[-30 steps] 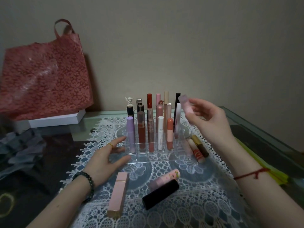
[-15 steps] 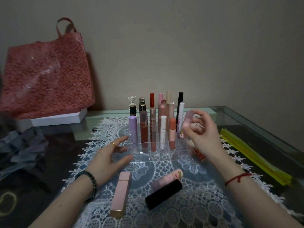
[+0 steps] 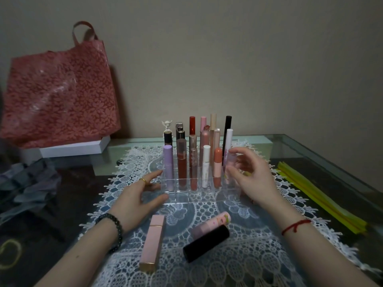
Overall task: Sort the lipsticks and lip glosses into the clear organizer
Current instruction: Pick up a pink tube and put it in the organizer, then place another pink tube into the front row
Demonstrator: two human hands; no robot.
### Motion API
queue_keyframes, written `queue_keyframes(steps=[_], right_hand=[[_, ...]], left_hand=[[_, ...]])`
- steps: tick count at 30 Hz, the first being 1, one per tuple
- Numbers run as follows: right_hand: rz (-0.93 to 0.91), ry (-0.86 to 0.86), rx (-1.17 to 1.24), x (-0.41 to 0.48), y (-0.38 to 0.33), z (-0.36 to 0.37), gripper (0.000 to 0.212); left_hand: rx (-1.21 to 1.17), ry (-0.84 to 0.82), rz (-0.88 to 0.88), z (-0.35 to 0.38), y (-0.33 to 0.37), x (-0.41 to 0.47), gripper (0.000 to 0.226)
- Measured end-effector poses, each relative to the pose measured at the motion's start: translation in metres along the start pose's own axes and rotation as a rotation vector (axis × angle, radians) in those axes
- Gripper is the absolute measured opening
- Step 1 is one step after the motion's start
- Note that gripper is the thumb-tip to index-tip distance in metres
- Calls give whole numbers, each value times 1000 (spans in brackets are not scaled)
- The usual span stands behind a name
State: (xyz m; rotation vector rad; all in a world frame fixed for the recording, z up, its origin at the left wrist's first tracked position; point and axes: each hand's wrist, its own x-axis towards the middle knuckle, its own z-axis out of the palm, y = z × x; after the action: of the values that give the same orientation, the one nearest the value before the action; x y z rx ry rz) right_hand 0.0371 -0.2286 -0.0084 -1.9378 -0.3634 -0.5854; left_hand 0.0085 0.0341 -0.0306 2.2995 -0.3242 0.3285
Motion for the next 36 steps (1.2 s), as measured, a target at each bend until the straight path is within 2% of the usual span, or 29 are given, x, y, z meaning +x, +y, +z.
queue_keyframes(steps=[12,17,19,20,22,24,26,30,36], right_hand=[[-18,-26,-172,-2,-5,0,34],[-66,79,-203,-4,-20,-3,30],[-119,73,-140,-7,-30,-6,29],[-134,12,-93,-9,-35,-7,29],[-95,-227,-43,-16,-44,-8,25],[-30,-503,-90,-22,-47,-6,22],[-25,-682,-178,-26,-47,-3,21],[-42,-846,-269,-25,-46,-3,22],[-27,-915,-303,-25,-46,-2,19]], left_hand=[[0,-9,-8,1,-1,0,57],[-12,-12,-16,1,-1,0,59],[-6,-12,-15,0,0,0,60],[2,-5,-12,0,1,-1,60],[33,40,15,-3,5,-2,62],[47,118,72,-7,12,-3,68],[36,164,135,-11,20,-5,69],[63,98,200,-10,27,-8,61],[111,52,165,-7,20,-6,68]])
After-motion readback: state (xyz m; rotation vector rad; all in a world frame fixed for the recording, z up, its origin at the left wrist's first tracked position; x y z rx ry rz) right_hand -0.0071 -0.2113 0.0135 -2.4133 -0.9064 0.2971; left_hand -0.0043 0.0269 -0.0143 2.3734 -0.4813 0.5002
